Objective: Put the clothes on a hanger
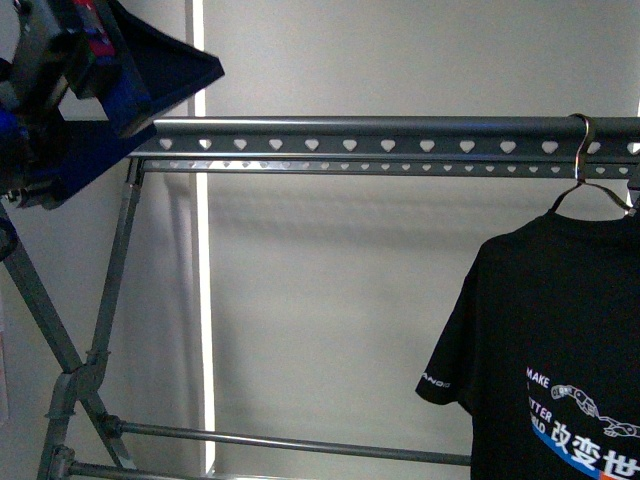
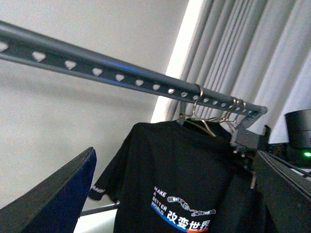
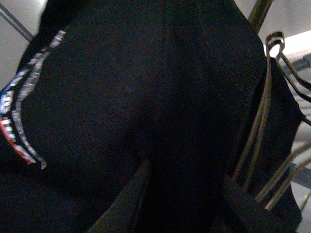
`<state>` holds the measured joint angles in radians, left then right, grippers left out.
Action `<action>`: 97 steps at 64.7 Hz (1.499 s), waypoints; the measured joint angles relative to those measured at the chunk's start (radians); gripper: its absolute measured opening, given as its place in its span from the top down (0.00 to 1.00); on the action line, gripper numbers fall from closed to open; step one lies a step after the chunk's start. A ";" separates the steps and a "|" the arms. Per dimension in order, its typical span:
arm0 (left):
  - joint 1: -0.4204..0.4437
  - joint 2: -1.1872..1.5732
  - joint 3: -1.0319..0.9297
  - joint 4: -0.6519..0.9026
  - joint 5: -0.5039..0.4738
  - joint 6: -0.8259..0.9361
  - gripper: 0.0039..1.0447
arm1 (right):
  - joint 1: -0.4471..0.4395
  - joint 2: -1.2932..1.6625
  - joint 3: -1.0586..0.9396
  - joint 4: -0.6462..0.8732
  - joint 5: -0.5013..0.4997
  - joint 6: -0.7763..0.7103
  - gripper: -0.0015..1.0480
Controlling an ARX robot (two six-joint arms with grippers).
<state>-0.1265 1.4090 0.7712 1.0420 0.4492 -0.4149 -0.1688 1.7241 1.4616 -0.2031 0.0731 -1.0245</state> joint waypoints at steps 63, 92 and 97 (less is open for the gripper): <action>0.124 -0.394 -0.582 -0.222 -0.456 0.410 0.97 | 0.122 -1.330 -1.324 0.458 -0.086 1.013 0.98; 0.124 -0.676 -0.711 -0.377 -0.452 0.410 0.97 | 0.165 -1.468 -1.404 0.405 -0.074 1.014 0.98; 0.124 -0.700 -0.753 -0.355 -0.452 0.410 0.97 | 0.165 -1.495 -1.416 0.388 -0.074 1.014 0.98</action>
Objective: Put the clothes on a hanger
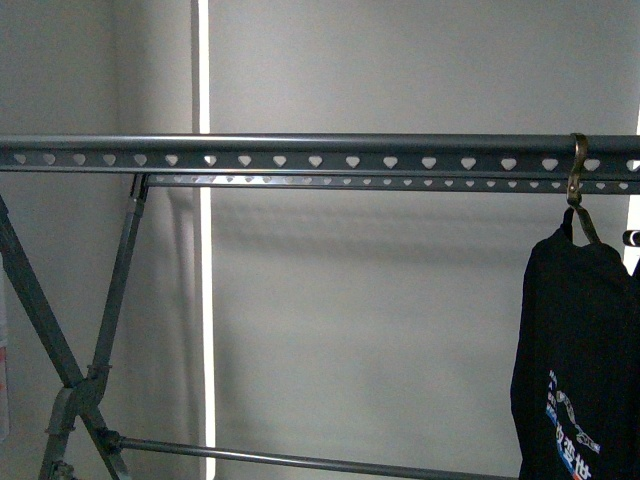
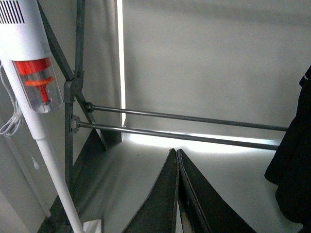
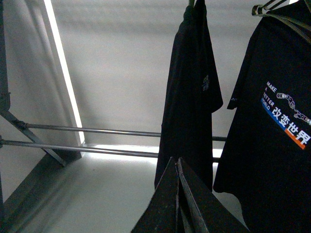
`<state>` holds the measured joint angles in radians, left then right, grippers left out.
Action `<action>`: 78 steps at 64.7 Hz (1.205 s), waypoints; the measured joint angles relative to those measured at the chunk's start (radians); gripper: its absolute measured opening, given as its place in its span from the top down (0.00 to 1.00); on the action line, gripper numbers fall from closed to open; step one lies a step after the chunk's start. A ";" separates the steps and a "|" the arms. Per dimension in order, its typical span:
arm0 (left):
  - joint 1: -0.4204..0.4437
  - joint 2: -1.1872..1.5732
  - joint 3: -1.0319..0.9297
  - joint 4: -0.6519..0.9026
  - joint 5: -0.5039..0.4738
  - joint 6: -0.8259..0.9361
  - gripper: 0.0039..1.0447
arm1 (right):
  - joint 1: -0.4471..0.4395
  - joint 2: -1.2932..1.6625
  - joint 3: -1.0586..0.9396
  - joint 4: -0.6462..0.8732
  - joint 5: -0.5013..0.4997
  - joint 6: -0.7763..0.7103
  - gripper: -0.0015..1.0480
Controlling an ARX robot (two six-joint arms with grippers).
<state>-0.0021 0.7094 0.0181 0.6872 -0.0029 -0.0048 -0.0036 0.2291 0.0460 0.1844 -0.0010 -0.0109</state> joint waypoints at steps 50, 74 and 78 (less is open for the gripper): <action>0.000 -0.478 -0.001 -0.452 0.000 0.002 0.97 | 0.000 -0.225 -0.040 -0.183 0.000 0.000 0.98; 0.000 -0.703 0.000 -0.683 0.003 0.002 0.97 | 0.000 -0.225 -0.040 -0.183 0.000 0.000 0.98; 0.000 -0.704 -0.001 -0.684 0.003 0.003 0.97 | 0.000 -0.225 -0.040 -0.183 0.000 0.000 0.98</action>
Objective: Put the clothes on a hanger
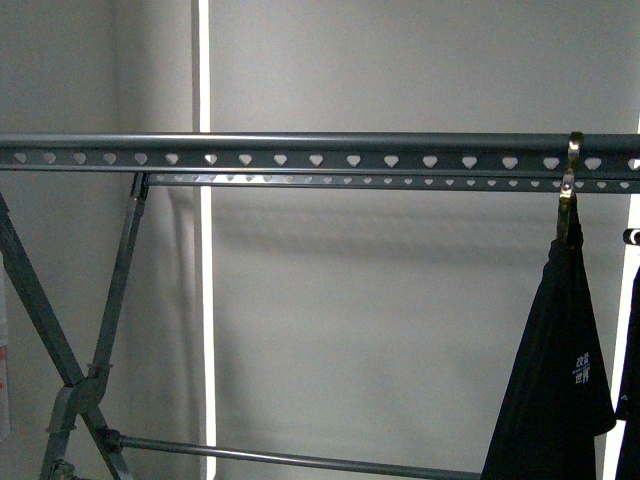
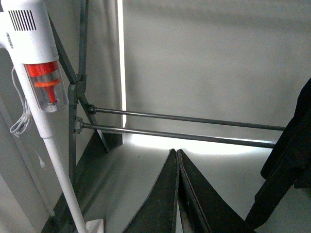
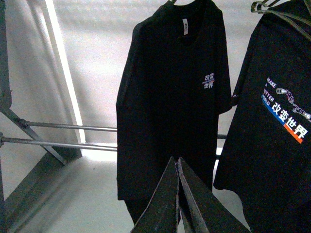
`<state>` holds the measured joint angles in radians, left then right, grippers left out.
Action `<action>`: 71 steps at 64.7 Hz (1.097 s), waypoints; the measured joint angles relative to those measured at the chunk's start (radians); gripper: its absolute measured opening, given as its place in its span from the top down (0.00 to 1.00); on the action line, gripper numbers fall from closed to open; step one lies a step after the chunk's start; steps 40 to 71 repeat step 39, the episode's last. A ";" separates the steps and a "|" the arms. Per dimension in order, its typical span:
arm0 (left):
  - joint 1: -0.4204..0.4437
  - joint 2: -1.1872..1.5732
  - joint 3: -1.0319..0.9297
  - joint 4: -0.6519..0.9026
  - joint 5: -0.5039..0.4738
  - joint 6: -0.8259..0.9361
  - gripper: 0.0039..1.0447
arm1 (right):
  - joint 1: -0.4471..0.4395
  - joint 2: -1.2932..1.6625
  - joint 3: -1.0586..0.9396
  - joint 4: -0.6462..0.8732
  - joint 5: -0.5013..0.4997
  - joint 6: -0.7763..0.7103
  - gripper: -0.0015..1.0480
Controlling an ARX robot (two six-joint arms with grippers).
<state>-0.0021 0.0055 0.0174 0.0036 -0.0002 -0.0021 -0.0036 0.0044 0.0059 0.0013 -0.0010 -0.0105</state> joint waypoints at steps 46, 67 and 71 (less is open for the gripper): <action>0.000 -0.001 0.000 -0.001 0.000 0.000 0.09 | 0.000 0.000 0.000 0.000 0.000 0.001 0.05; 0.000 -0.001 0.000 -0.001 0.000 0.000 0.09 | 0.000 0.000 0.000 0.000 0.000 0.001 0.05; 0.000 -0.001 0.000 -0.001 0.000 0.000 0.09 | 0.000 0.000 0.000 0.000 0.000 0.001 0.05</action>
